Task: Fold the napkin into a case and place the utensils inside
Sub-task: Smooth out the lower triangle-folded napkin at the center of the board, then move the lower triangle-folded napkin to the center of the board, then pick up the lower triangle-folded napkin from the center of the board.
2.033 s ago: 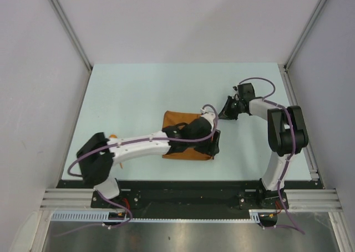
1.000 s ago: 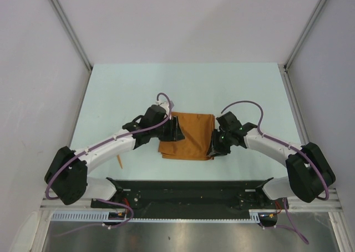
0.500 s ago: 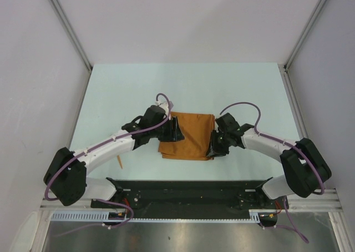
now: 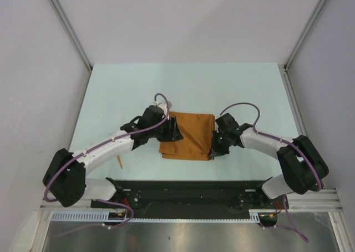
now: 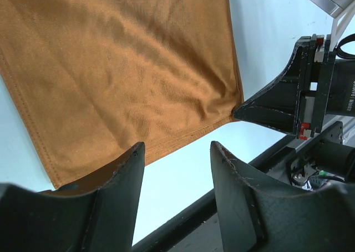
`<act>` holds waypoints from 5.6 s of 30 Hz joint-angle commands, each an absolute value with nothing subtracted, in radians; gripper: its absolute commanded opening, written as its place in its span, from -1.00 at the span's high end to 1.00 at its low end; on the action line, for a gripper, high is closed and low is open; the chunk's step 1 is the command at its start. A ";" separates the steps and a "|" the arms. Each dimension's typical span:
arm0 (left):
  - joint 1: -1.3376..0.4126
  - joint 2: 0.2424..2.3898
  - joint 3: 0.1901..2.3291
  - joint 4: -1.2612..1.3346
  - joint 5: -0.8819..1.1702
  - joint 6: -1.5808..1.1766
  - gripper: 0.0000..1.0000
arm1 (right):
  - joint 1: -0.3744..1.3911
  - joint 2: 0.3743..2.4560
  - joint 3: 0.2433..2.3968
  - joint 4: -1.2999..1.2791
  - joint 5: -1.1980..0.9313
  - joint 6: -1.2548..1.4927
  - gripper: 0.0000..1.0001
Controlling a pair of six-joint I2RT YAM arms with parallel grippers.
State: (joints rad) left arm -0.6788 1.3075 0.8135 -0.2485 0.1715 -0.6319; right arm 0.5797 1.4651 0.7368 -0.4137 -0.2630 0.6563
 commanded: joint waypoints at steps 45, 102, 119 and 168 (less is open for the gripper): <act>-0.615 1.417 0.623 -0.170 0.207 -0.601 0.20 | 0.209 1.761 1.052 -0.252 -0.397 0.456 0.07; -0.354 1.966 1.470 -0.425 0.405 0.149 -0.55 | 0.643 1.522 0.952 -0.382 -0.212 0.457 -0.49; -0.342 1.849 1.313 -0.264 0.275 -0.329 -0.56 | 0.557 1.423 0.626 -0.258 -0.236 0.535 0.42; -0.295 1.711 1.157 -0.358 0.263 -0.417 -0.08 | 1.029 1.871 1.264 -0.469 0.149 0.315 -0.26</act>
State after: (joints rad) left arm -0.3161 1.8591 1.2007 -0.4484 0.3092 -0.3168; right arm 1.0256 1.8664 1.2282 -0.4854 0.1146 0.3340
